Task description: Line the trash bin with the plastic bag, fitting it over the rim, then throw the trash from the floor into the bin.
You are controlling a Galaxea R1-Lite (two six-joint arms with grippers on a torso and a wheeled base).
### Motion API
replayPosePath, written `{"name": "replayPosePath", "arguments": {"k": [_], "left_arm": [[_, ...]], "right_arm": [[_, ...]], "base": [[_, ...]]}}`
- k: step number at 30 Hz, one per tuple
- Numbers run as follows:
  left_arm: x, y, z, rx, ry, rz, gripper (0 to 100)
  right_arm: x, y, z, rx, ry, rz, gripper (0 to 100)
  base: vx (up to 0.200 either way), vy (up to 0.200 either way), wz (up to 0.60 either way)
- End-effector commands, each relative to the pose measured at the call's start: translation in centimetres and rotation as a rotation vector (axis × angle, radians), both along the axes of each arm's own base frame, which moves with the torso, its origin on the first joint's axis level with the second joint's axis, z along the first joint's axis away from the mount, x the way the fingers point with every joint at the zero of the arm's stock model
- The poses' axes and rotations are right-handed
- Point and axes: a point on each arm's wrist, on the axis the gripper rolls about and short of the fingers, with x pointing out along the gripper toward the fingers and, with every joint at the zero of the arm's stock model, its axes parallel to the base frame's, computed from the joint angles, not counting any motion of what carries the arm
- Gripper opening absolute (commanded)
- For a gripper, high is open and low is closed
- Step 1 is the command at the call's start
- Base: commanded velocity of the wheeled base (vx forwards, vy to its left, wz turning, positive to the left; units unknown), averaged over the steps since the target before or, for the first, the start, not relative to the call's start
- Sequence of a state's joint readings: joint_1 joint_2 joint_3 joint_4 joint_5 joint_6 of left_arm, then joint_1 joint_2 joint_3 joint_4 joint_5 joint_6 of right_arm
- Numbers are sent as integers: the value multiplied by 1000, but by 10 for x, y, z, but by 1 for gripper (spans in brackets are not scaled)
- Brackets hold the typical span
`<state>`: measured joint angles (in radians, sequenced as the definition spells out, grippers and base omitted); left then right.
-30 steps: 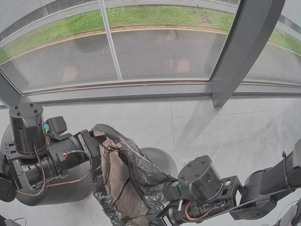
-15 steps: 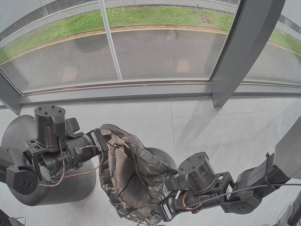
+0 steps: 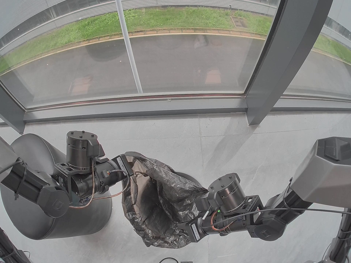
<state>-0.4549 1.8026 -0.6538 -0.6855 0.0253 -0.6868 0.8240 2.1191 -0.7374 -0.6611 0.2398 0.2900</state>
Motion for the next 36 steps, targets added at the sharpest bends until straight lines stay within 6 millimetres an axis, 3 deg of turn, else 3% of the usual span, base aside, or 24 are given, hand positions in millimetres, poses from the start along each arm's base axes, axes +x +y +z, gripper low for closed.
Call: {"name": "replayPosePath", "arguments": {"k": [1, 8, 23, 30, 36], "left_arm": [[11, -5, -12, 13, 28, 3, 0], [20, -11, -12, 8, 17, -3, 0], [40, -25, -16, 4, 2, -13, 0], [46, -27, -22, 8, 10, -12, 0], [40, -25, -30, 28, 39, -14, 0]], "right_arm": [[17, 1, -17, -17, 8, -32, 0], [47, 6, -17, 11, -45, -62, 0], [84, 8, -20, 44, -91, -122, 0], [86, 5, -15, 43, -114, -151, 0], [70, -1, -23, 3, -75, -140, 0]], "base": [[0, 0, 0], [0, 0, 0], [0, 0, 0], [0, 0, 0], [0, 0, 0]]}}
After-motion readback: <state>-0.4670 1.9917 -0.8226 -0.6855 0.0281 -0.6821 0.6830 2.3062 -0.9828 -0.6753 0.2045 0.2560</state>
